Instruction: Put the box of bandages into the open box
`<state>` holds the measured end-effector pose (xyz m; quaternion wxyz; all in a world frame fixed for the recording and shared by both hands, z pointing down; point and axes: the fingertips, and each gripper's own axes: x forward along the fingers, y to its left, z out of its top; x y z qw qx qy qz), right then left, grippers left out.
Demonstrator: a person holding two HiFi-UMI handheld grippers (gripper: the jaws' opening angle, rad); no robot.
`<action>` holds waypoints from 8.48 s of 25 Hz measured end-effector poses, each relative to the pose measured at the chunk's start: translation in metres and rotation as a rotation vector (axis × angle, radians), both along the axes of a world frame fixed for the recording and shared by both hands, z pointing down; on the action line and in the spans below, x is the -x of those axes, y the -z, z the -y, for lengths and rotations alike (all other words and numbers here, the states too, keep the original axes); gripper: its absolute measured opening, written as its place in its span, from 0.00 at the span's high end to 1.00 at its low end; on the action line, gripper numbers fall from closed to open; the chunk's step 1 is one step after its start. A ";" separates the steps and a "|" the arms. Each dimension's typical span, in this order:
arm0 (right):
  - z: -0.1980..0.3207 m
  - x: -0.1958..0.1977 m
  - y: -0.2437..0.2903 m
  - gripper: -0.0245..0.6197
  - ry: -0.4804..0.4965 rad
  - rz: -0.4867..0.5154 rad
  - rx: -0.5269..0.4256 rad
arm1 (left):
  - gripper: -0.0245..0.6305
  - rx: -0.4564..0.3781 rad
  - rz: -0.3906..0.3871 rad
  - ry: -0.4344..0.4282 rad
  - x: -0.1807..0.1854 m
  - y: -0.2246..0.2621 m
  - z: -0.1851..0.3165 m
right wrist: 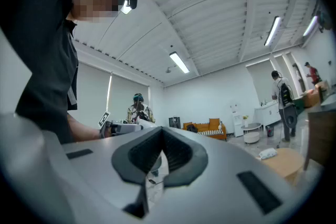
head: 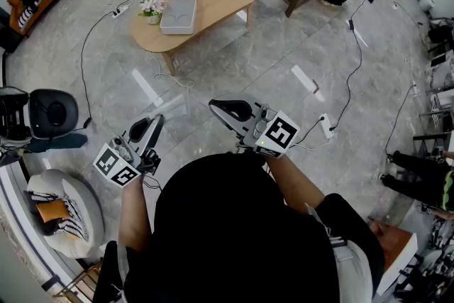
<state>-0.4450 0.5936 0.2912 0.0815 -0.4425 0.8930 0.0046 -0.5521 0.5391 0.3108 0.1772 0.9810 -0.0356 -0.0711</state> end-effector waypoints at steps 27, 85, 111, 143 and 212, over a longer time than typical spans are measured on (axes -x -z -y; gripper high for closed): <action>-0.065 -0.123 -0.055 0.95 -0.106 0.083 0.158 | 0.92 0.122 0.061 0.010 -0.092 -0.038 -0.048; 0.373 -0.584 -0.021 0.95 0.059 0.058 0.165 | 0.92 0.221 0.040 0.200 -0.528 -0.032 0.371; 0.662 -0.594 -0.063 0.95 0.242 0.009 0.279 | 0.92 0.236 0.171 0.336 -0.522 -0.071 0.658; 0.957 -0.534 -0.328 0.95 0.462 -0.128 0.472 | 0.92 0.570 0.736 0.177 -0.493 -0.426 0.856; 0.947 -0.530 -0.390 0.95 0.551 -0.114 0.500 | 0.75 0.339 1.164 0.485 -0.482 -0.536 0.876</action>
